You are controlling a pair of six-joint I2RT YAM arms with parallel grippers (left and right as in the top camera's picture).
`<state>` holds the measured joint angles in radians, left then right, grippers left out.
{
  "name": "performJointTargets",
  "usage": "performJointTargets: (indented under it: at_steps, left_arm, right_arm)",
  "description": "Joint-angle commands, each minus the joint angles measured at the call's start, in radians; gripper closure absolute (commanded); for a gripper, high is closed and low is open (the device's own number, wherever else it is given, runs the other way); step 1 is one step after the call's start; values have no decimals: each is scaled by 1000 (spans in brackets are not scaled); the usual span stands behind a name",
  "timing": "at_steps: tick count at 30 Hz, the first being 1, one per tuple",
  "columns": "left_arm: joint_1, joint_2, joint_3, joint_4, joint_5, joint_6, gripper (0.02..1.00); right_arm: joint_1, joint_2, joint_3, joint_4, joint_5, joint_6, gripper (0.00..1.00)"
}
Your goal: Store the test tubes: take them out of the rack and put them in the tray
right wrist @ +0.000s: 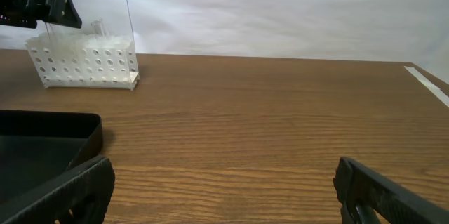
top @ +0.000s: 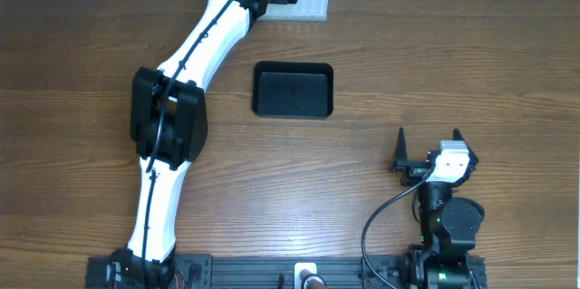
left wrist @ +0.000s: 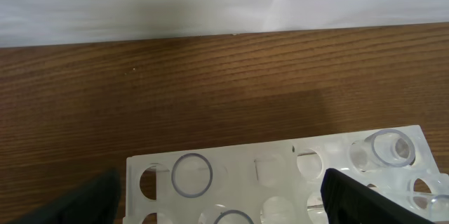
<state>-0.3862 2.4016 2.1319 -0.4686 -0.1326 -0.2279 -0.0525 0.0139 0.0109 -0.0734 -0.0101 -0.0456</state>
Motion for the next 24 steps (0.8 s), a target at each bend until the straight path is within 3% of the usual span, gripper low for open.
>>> performJointTargets:
  at_steps: [1, 12, 16, 22, 24]
  left_arm:
    - [-4, 19, 22, 0, -15, 11, 117]
    - [-6, 35, 22, 0, -7, 11, 137]
    - [-6, 35, 22, 0, -7, 11, 222]
    - [-6, 35, 22, 0, -7, 11, 437]
    - [-6, 35, 22, 0, -7, 11, 450]
  right_arm:
    - [-1, -9, -5, -2, -15, -1, 9]
    - [-1, -9, -5, -2, -15, -1, 7]
    - [-1, -9, -5, -2, -15, -1, 9]
    - [-1, -9, -5, -2, -15, -1, 7]
    - [-1, -9, -5, -2, -15, -1, 9]
